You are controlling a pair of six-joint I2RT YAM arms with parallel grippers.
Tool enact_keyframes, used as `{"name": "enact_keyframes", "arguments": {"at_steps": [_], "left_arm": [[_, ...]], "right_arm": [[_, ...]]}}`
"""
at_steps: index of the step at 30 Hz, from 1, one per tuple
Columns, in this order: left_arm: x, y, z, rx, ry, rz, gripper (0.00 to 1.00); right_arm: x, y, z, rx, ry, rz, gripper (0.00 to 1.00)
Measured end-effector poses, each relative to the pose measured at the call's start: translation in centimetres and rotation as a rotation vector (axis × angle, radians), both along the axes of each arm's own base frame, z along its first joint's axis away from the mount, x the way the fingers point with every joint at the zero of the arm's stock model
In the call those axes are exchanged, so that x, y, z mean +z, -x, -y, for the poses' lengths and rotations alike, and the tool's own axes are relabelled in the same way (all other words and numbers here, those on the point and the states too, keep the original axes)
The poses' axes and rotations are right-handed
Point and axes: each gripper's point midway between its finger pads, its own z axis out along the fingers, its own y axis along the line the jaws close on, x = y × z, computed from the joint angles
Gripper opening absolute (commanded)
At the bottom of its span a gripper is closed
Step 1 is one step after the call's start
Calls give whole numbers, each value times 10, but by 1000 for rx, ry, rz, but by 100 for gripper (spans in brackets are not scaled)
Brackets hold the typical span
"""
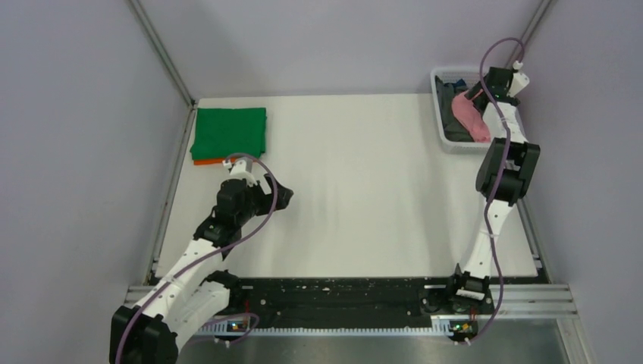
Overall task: Fold and stack the t-shirts
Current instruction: Grab crumpled tshirt from bin with the right arm
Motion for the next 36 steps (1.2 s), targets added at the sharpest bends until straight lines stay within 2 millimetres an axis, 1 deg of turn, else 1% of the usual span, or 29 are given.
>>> {"name": "enact_keyframes", "arguments": {"at_steps": [1, 3, 4, 6, 7, 10, 12, 16, 18, 20, 22, 26, 28, 29, 30, 31, 32, 33, 34, 35, 36], "left_arm": [[0, 0, 0, 3, -1, 0, 99], [1, -2, -1, 9, -4, 3, 99], [1, -3, -2, 13, -6, 2, 99], [0, -3, -2, 16, -9, -1, 99], [-1, -3, -2, 16, -10, -4, 99], [-2, -3, -2, 16, -12, -10, 99], [-1, -3, -2, 16, -12, -9, 99], [1, -4, -2, 16, -10, -5, 99], [1, -4, -2, 16, -10, -5, 99], [1, -4, -2, 14, -10, -6, 99], [1, -3, -1, 11, -8, -6, 99], [1, -3, 0, 5, -5, -7, 99], [2, -3, 1, 1, -3, -7, 99], [2, -2, 1, -1, -2, -7, 99], [2, -2, 1, -4, -1, -9, 99], [3, -2, 2, -7, 0, -10, 99], [4, -1, 3, -10, 1, -10, 99], [5, -1, 3, -15, 3, -12, 99], [6, 0, 4, -19, 5, -13, 99], [8, 1, 5, -25, 8, -15, 99], [10, 2, 5, -28, 10, -12, 99]], "right_arm": [[-9, -5, 4, -4, -4, -6, 81], [-29, -11, 10, -10, -13, -28, 71], [-39, -14, 11, -7, -19, -39, 62], [-55, -20, 10, 6, -34, -53, 38], [-58, -22, 9, 18, -34, -58, 27], [-51, -29, 9, 38, -37, -42, 8], [-45, -31, 10, 40, -33, -32, 4], [-38, -29, 11, 50, -16, -42, 3], [-28, -25, 12, 58, 3, -46, 1], [-7, -22, 13, 67, 27, -34, 0], [26, -18, 12, 78, 54, 0, 0], [115, -5, 6, 103, 101, 133, 0], [167, 6, -5, 141, 107, 224, 0], [188, 11, -11, 162, 109, 264, 0], [216, 18, -21, 198, 112, 319, 0], [233, 23, -29, 226, 114, 353, 0], [254, 30, -41, 275, 117, 394, 0], [274, 38, -62, 347, 116, 435, 0], [287, 43, -80, 409, 115, 463, 0], [300, 49, -103, 491, 109, 491, 0], [309, 56, -132, 587, 100, 513, 0]]}}
